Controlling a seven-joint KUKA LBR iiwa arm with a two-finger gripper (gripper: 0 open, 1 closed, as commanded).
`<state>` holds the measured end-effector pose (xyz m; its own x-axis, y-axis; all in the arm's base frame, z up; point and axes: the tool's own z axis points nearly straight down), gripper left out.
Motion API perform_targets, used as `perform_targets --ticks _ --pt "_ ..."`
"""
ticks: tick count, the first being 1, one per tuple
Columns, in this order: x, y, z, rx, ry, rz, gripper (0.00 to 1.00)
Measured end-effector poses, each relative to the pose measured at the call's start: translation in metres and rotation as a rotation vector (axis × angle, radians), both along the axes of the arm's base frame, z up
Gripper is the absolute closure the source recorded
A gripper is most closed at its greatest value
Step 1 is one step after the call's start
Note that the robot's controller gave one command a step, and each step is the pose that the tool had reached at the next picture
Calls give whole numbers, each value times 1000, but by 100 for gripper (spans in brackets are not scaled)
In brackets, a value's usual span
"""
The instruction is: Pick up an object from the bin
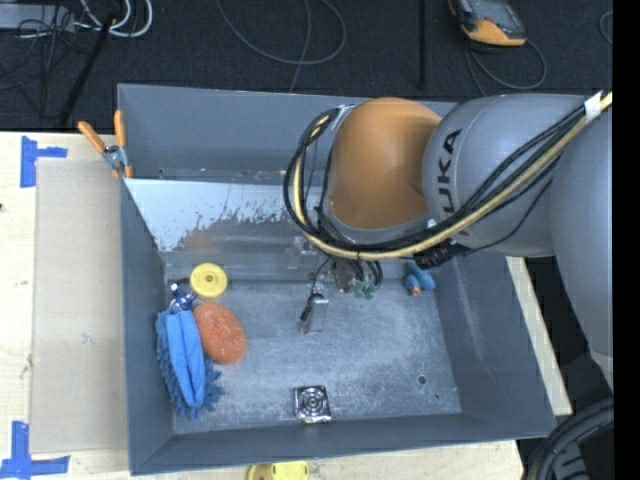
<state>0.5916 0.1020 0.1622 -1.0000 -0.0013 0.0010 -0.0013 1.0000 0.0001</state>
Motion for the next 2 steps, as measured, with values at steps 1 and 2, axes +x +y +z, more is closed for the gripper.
perform_targets --ticks 1,2 --pt "0 37 -23 -1 -4 64 0" --pt "-23 61 -55 2 -2 273 0"
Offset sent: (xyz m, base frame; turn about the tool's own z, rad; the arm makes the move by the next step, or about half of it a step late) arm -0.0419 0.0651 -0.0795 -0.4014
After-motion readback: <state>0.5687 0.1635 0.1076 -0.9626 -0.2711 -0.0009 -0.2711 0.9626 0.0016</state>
